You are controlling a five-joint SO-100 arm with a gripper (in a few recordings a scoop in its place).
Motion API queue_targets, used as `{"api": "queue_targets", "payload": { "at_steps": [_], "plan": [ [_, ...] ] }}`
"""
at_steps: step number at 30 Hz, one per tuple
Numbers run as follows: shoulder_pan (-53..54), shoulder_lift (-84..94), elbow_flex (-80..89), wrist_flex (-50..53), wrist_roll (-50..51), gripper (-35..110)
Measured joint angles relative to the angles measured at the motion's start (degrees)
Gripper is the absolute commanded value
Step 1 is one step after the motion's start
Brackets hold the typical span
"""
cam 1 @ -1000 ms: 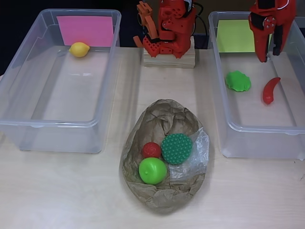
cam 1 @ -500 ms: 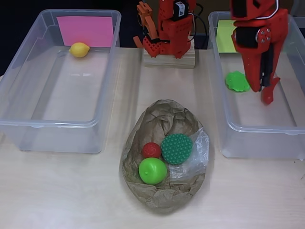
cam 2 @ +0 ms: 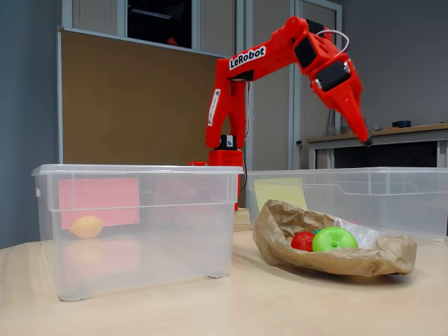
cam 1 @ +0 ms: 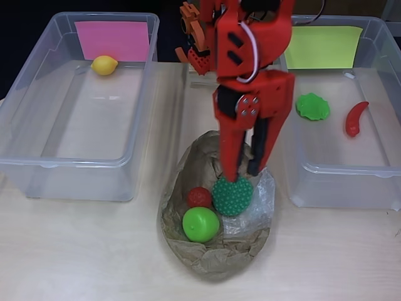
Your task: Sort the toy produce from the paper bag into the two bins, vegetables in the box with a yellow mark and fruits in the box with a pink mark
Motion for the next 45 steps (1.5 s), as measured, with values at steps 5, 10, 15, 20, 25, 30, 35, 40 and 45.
{"api": "queue_targets", "payload": {
  "at_steps": [5,10,15,20,25,30,35,40,45],
  "plan": [
    [1.67,-9.05,-2.55,0.7,2.81,37],
    [1.85,-15.03,-6.33,0.53,5.8,39],
    [1.41,-20.83,-8.88,-0.26,7.73,40],
    [1.49,-25.49,-10.37,-0.18,10.55,43],
    [1.85,-29.62,-12.48,-0.18,10.63,42],
    [2.55,-31.64,-13.18,-0.97,8.88,36],
    [3.25,-31.73,-14.15,-1.32,6.5,26],
    [3.69,-31.73,-14.94,-1.32,4.39,19],
    [4.13,-31.73,-17.31,-0.26,2.02,18]
  ]
}}
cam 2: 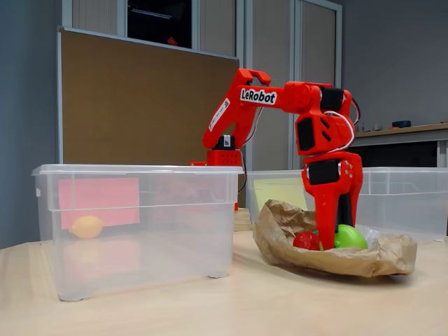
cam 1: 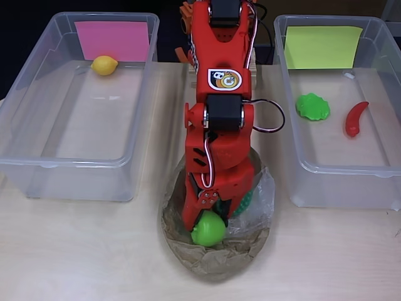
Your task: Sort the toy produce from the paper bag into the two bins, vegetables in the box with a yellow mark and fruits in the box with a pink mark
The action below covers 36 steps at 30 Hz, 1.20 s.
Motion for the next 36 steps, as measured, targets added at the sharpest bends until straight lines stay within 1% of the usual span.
{"api": "queue_targets", "payload": {
  "at_steps": [5,10,16,19,24,27,33,36],
  "plan": [
    [-0.7,0.0,-5.71,5.19,-4.83,19],
    [-1.41,5.27,-8.09,11.6,-9.32,20],
    [-0.35,18.81,-0.53,16.61,-10.46,19],
    [1.85,26.72,4.48,19.07,-10.63,19],
    [7.03,39.37,12.48,23.29,-10.63,19],
    [12.3,45.97,17.75,24.7,-10.63,19],
    [27.33,57.13,26.63,25.14,-11.34,19],
    [34.45,60.12,31.03,23.29,-10.9,20]
  ]
}}
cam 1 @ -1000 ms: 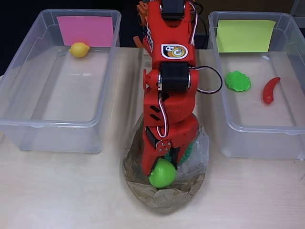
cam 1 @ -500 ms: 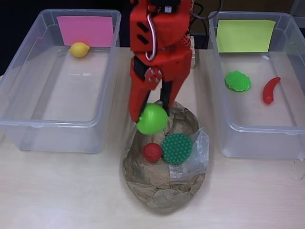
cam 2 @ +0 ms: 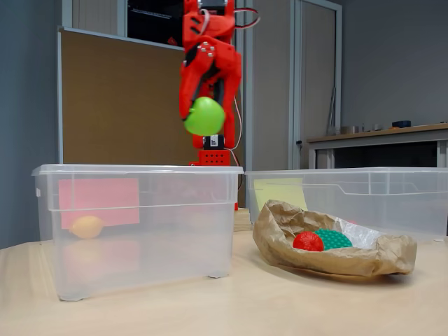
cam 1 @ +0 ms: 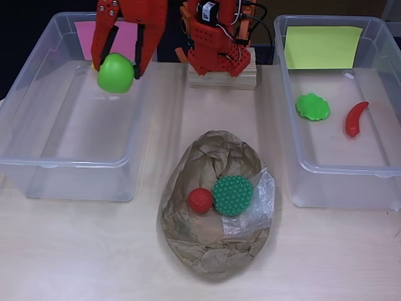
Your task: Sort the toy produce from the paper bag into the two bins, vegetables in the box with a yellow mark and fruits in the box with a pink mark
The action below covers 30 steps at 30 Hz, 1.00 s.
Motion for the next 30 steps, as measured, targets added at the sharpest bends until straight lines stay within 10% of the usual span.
{"api": "queue_targets", "payload": {
  "at_steps": [11,30],
  "plan": [
    [23.64,-2.02,18.81,-18.63,2.29,21],
    [34.72,-17.75,30.23,-33.57,3.16,43]
  ]
}}
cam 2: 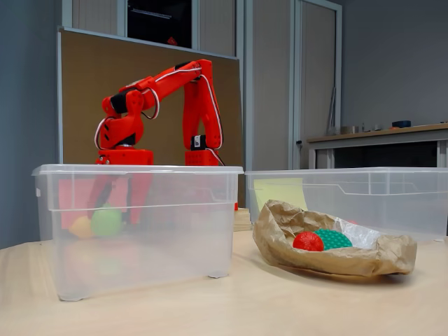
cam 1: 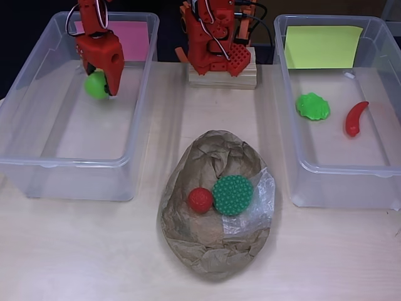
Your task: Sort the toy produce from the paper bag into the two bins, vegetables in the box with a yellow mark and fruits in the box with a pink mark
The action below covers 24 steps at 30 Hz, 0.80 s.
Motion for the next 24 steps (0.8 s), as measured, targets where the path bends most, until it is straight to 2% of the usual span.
{"api": "queue_targets", "payload": {
  "at_steps": [7,16,24],
  "plan": [
    [-0.97,1.67,-1.14,4.04,-2.64,42],
    [-5.1,15.91,-10.9,11.25,-12.22,34],
    [-20.92,27.51,-13.97,13.8,-20.74,32]
  ]
}}
